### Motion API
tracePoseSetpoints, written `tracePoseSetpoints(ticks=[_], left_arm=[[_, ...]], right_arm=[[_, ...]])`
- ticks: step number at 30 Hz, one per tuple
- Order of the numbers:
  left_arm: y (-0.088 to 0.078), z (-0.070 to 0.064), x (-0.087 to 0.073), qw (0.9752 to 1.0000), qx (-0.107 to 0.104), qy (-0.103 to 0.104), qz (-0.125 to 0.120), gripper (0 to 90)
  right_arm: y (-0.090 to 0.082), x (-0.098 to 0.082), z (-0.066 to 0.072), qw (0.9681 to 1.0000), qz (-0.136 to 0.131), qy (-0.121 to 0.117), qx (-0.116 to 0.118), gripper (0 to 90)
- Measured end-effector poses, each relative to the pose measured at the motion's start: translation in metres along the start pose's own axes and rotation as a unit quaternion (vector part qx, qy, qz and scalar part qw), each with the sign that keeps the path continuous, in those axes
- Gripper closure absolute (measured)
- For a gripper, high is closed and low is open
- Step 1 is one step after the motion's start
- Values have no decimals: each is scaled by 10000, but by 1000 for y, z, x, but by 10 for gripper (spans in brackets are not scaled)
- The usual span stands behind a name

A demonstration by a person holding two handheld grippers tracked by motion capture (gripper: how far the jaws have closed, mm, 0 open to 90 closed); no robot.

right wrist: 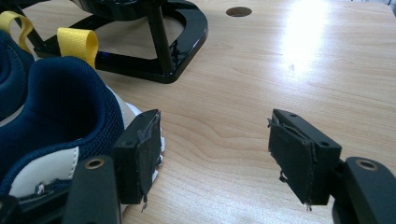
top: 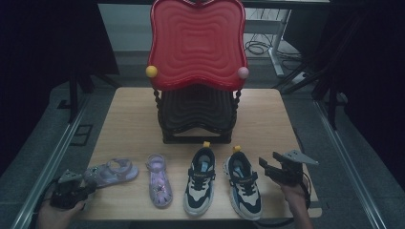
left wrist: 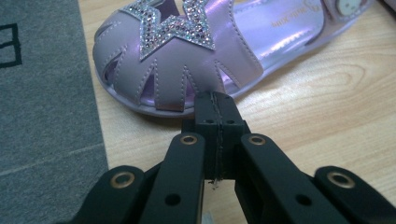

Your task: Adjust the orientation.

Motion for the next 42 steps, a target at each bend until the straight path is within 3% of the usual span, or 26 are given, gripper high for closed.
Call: tracePoseSetpoints(ticks=[6, 10, 15, 19, 20, 22, 23, 27, 34, 42], left_arm=[[0, 1, -1, 10000, 13, -37, -49, 898], [-13, -16, 5, 9994, -225, 30, -268, 898], [-27, -40, 43, 9967, -383, 347, -627, 898], [-22, -54, 77, 9952, -497, 475, -697, 898], [-22, -54, 77, 9952, -497, 475, -697, 898], [-8, -60, 98, 9948, -655, 513, -587, 898], [-8, -60, 98, 9948, -655, 513, -587, 898], [20, -63, 118, 9959, -671, 552, -231, 898], [46, -61, 119, 9964, -611, 534, 237, 898], [44, -67, 110, 9958, -632, 620, 253, 899]], right_arm=[[1, -1, 0, 10000, 23, -1, 0, 347], [0, -1, 0, 10000, 23, 5, -5, 348], [0, 0, -1, 10000, 8, 10, -25, 348], [0, 0, 0, 10000, 4, 13, -27, 349], [0, 0, 0, 10000, 1, 21, -25, 349], [0, 0, 0, 10000, 0, 18, -26, 349], [0, 0, 0, 10000, 0, 18, -26, 349], [-1, -1, -1, 10000, 1, 22, -27, 348], [-3, -2, -4, 10000, 6, 32, -64, 349], [0, -5, -2, 10000, 61, 22, -57, 348]])
Point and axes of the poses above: each handheld gripper's, and its own axes: y roughly forward along the jaws, x roughly out of its top, z roughly to its left, the point moved 6 cm from there along y, roughly forward along the jaws, and after that the axes turned 2 degrees about -y, right-handed, at the moved point
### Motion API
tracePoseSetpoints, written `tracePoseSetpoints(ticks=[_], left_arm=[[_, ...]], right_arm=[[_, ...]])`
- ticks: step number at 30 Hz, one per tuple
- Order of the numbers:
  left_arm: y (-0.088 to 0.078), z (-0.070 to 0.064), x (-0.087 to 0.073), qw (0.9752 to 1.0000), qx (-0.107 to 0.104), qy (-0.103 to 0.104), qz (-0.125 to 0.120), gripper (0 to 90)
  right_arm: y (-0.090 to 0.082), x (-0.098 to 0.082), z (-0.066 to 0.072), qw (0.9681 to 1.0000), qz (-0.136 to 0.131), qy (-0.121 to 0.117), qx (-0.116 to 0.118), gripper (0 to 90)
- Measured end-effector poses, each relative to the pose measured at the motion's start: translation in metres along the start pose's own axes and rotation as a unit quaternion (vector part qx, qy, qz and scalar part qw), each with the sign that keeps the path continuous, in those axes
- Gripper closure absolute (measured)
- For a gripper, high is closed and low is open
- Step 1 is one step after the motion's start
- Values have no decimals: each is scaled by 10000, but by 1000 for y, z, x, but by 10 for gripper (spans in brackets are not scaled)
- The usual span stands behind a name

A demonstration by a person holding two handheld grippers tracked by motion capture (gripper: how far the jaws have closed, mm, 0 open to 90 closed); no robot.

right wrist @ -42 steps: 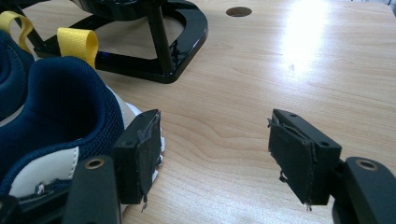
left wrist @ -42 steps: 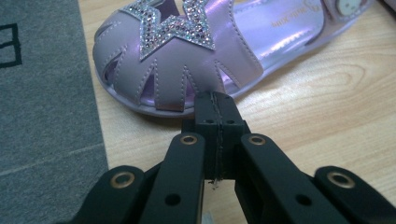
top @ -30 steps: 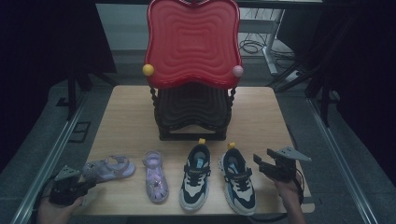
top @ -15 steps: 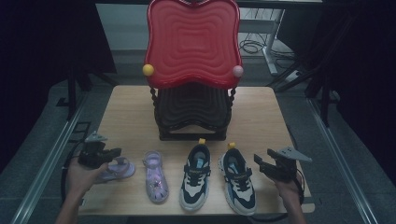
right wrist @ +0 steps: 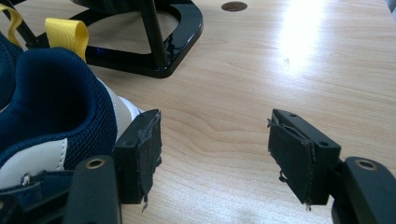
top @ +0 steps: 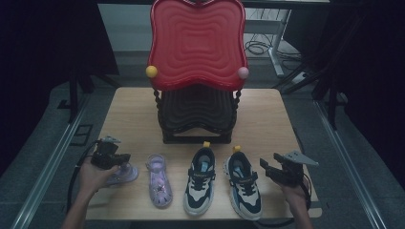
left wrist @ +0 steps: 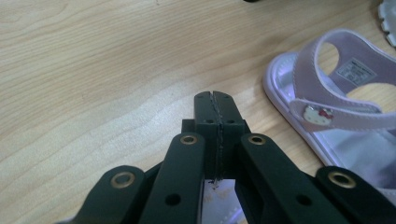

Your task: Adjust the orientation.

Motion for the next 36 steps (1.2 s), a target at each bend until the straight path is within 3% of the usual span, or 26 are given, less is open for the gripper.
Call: tracePoseSetpoints(ticks=[10, 12, 16, 23, 30, 36], left_arm=[[-10, -8, -9, 9999, -125, 88, -33, 898], [-7, -11, -9, 9997, -202, 131, 22, 898], [-1, -15, -4, 9993, -165, 271, 171, 897], [2, -13, 2, 9990, -195, 272, 291, 895], [-9, -18, -8, 9991, -294, 265, 172, 895], [-11, -28, -16, 9983, -377, 371, 231, 892]], right_arm=[[1, 0, 0, 10000, 8, -12, 3, 349], [1, -1, 1, 10000, 14, -10, 2, 348], [1, -1, 1, 10000, 21, -17, 1, 349], [1, -1, 0, 10000, 20, 2, -2, 348], [2, -3, -2, 10000, 40, 23, -16, 348], [2, -2, 1, 10000, 36, -7, -2, 348]])
Point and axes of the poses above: each handheld gripper's, and its own axes: y roughly forward along the jaws, x roughly out of its top, z roughly to its left, the point moved 6 cm from there along y, roughly forward along the jaws, and after that the axes turned 2 degrees about -y, right-handed, at the moved point
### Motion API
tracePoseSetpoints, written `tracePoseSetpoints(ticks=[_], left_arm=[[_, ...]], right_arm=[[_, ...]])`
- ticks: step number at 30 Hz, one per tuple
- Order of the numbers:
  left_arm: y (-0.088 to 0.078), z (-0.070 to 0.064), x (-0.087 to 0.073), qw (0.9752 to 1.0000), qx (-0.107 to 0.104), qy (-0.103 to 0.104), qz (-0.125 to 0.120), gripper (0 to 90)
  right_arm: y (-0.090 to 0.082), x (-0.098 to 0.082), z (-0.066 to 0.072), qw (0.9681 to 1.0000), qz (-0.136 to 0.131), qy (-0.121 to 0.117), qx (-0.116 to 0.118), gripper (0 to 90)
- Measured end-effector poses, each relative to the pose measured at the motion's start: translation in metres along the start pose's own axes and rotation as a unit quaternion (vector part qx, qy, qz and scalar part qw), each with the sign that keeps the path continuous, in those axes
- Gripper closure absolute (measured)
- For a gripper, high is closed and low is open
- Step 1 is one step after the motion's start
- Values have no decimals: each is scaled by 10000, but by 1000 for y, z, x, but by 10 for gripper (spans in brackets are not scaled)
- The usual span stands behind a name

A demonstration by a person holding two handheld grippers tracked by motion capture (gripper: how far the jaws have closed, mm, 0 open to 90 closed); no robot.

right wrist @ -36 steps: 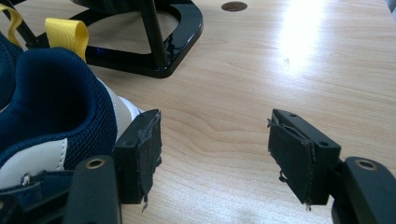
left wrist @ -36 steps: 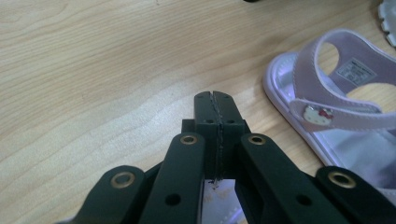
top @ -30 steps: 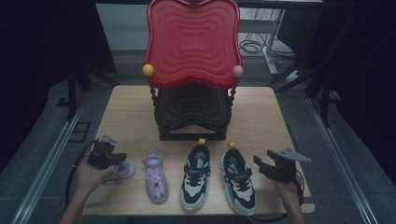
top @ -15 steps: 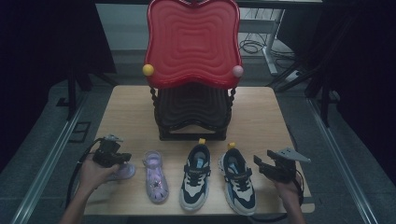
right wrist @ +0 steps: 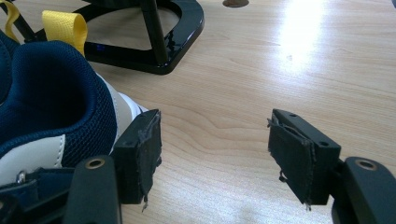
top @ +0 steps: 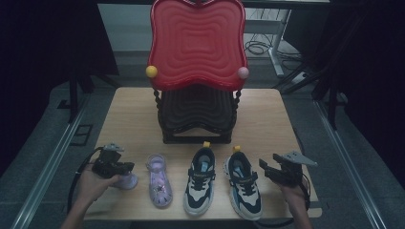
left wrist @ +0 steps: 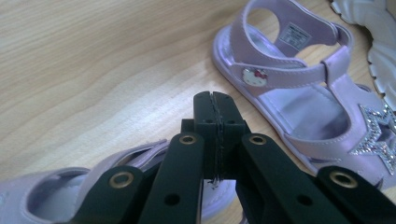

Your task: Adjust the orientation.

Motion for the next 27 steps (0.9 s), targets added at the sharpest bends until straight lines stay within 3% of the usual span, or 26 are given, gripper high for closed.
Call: tracePoseSetpoints(ticks=[11, 15, 20, 24, 27], left_arm=[[-13, -6, -13, 9999, -33, 23, -103, 892], [-12, -7, -13, 9999, 44, 46, -100, 891], [-1, -6, -3, 9997, 135, 166, 119, 893], [-2, -7, -5, 9992, 170, 269, 229, 892], [-9, -8, -10, 9994, 78, 258, 224, 893]], right_arm=[[0, -1, -1, 10000, 2, 20, 7, 348], [0, 0, -3, 10000, -6, 44, -9, 348], [0, -1, -2, 10000, 4, 18, -8, 348], [0, -1, -2, 10000, 6, 42, -4, 348], [0, -2, -5, 10000, 9, 73, -19, 348]])
Point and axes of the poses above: each handheld gripper's, and its own axes: y roughly forward along the jaws, x roughly out of its top, z roughly to its left, the point moved 6 cm from there along y, roughly forward along the jaws, and after that the axes turned 2 degrees about -y, right-handed, at the moved point
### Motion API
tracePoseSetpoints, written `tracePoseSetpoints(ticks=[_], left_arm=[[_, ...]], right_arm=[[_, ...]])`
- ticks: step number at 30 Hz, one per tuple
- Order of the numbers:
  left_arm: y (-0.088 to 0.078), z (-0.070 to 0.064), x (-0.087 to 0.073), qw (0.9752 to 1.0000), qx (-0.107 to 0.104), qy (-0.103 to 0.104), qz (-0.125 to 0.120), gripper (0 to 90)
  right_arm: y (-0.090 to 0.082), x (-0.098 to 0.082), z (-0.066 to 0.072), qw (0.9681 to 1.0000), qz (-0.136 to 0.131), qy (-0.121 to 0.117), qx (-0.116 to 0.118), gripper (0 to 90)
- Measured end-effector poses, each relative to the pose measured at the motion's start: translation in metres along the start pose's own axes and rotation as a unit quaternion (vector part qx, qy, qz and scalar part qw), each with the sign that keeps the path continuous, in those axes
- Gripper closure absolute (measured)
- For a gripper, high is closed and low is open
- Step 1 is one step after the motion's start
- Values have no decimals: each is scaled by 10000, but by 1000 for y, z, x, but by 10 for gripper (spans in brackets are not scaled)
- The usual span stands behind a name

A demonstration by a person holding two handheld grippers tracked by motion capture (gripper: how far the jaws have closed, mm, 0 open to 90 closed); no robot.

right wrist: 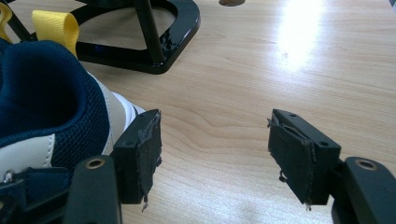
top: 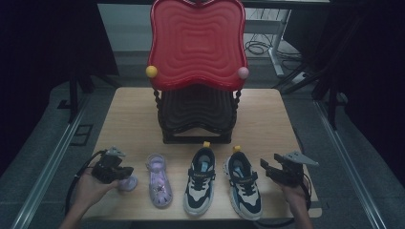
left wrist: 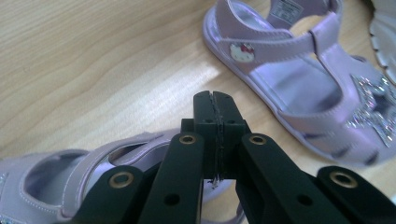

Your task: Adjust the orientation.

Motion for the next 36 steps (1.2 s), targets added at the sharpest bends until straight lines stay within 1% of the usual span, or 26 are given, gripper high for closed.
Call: tracePoseSetpoints(ticks=[1, 3, 6, 8, 12, 13, 14, 15, 19, 24, 25, 27, 29, 30, 31, 32, 33, 34, 35, 36], left_arm=[[-2, 0, -2, 10000, -26, -3, 2, 894], [-4, -1, -3, 9999, -87, -52, -78, 893], [-3, -3, -2, 9999, -105, -28, -130, 890], [-2, -3, -1, 9999, -68, -16, -153, 889], [-3, -1, -2, 9997, -47, -72, -237, 891], [-6, 1, -3, 9995, -50, -91, -299, 892], [-6, 1, -3, 9995, -50, -91, -299, 893], [-8, 1, -5, 9994, -54, -142, -326, 893], [-6, 2, -8, 9995, -88, -155, -276, 894], [-6, 0, -9, 9997, -88, -84, -195, 895], [-8, 0, -13, 9998, -115, -80, -142, 894], [-11, 1, -18, 9998, -102, -104, -147, 894], [-17, 3, -20, 9992, -63, -181, -358, 893], [-17, 3, -20, 9992, -63, -181, -358, 892], [-23, 4, -22, 9985, -41, -257, -490, 892], [-27, 6, -23, 9979, -10, -305, -570, 892], [-39, 14, -28, 9961, 100, -445, -756, 892], [-39, 14, -28, 9961, 100, -445, -756, 892], [-45, 19, -33, 9949, 165, -543, -829, 892], [-51, 29, -42, 9931, 290, -700, -895, 892]], right_arm=[[0, 0, 0, 10000, 1, 1, 0, 348], [0, 0, 0, 10000, -2, -9, -1, 348], [1, 0, 1, 10000, 4, -34, -6, 348], [1, 1, 2, 10000, 0, -36, 4, 348], [0, 1, 1, 10000, -1, -16, 2, 348], [0, 1, 1, 10000, -2, -10, -3, 348], [0, 1, 1, 10000, -2, -10, -3, 348], [0, 0, 0, 10000, 3, 10, -6, 348], [1, 0, 0, 10000, 10, -5, -14, 348], [1, 0, 1, 10000, 20, -18, -10, 348], [1, 0, 1, 10000, 22, -18, -11, 348], [2, 0, 0, 10000, 27, -10, -14, 348], [3, -1, 0, 10000, 40, -8, -14, 348], [3, -1, 0, 10000, 40, -8, -14, 348], [3, -1, 0, 10000, 45, -19, -21, 348], [3, -1, 0, 10000, 45, -19, -21, 348], [3, -1, 1, 10000, 43, -13, -16, 348], [3, -1, 1, 10000, 37, -20, -19, 348], [3, -1, 1, 10000, 34, -18, -17, 348], [3, -1, 1, 10000, 38, -14, -17, 348]])
Point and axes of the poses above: each handheld gripper's, and its own axes: y roughly forward along the jaws, x roughly out of its top, z roughly to its left, the point moved 6 cm from there along y, roughly forward along the jaws, and after that the axes turned 2 degrees about -y, right-handed, at the moved point
